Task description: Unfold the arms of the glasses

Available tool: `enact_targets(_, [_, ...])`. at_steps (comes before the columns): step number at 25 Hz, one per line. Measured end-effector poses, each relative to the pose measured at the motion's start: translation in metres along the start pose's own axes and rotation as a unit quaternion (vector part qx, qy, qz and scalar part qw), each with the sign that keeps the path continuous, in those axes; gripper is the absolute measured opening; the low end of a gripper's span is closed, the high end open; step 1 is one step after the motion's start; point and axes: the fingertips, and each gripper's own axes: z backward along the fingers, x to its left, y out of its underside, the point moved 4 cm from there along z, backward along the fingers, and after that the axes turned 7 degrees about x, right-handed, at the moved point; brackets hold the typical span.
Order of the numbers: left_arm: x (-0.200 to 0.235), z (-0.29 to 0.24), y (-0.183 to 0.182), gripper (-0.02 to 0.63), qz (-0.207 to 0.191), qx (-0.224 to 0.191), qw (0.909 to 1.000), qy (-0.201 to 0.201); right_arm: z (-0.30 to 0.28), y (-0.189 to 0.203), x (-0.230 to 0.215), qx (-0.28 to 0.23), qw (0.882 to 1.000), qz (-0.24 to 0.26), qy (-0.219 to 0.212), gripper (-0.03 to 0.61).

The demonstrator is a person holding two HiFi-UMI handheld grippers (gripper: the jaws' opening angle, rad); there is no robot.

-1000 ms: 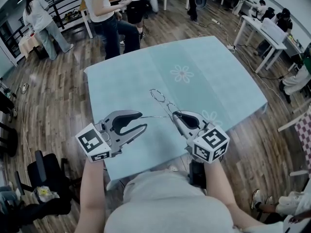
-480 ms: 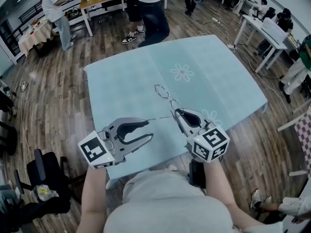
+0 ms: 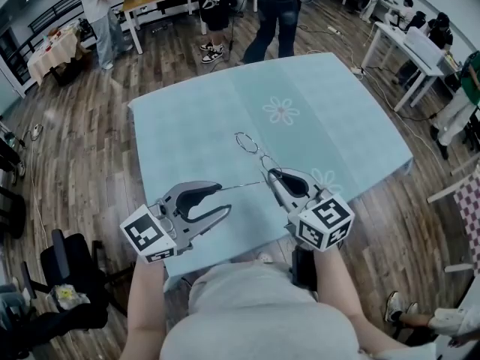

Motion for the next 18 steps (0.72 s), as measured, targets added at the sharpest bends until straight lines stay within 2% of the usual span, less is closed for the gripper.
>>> enact_targets(13, [-0.031,-0.008,0.007,0.163,0.003,0.004,0.9982,0.061,0.000,0.004,-0.006,-0.008,1.000,-0.022,0.021,0.011])
enact_targets(18, [-0.034,-0.008,0.009,0.163,0.006,0.006,0.9979,0.065,-0.001,0.002,-0.006,-0.012,0.999,-0.029,0.021,0.011])
